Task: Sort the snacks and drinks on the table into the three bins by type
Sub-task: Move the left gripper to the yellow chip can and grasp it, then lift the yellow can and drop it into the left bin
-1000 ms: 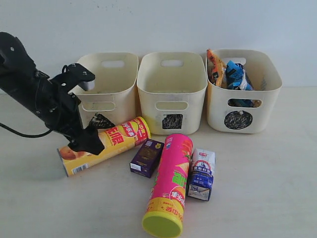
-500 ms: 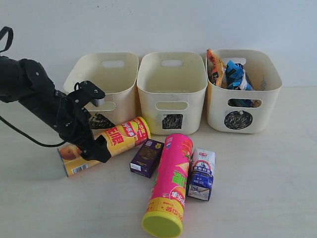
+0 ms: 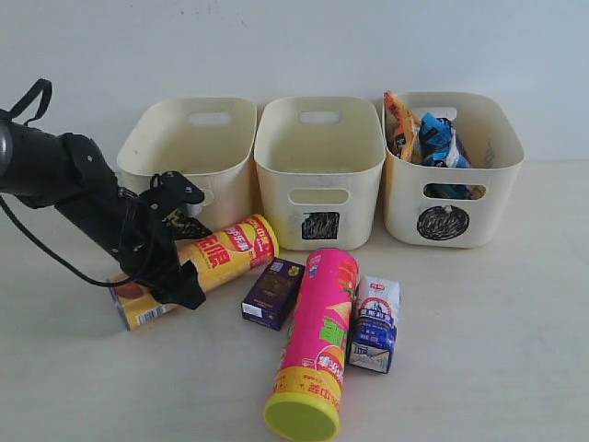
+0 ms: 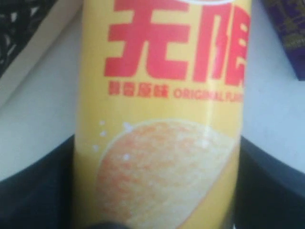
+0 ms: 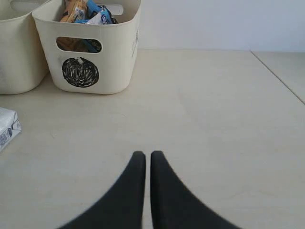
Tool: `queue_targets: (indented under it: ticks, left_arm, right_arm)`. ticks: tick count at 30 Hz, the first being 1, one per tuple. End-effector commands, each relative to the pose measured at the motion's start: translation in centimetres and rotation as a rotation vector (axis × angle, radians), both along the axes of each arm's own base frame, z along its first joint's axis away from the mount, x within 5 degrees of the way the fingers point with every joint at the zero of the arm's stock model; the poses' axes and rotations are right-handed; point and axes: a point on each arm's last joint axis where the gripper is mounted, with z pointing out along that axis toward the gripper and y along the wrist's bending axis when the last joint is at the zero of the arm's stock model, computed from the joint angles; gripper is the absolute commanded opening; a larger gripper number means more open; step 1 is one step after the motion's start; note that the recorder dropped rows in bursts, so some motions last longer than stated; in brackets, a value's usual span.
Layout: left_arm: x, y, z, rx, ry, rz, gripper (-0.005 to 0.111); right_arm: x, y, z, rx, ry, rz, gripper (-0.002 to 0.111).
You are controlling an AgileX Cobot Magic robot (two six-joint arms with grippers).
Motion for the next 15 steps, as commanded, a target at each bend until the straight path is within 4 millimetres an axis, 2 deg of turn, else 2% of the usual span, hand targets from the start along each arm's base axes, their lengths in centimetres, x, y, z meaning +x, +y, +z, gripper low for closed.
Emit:
queue_targets:
  ticks: [1,7,15]
  left_arm:
    - [-0.2,-0.3,0.9,-0.009,0.01,-0.014,0.004]
    - [-0.7,-0.3,3.4,-0.029,0.002,-0.007,0.004]
    - [-3.1,0.5,6.0,0.028,0.159,-0.015,0.004]
  right_arm:
    - [0.0,0.0,0.0,0.001,-0.012,0.0,0.001]
    - [0.0,0.0,0.0,0.001,-0.012,0.0,0.001]
    - [0.0,0.0,0.0,0.001,-0.012,0.0,0.001]
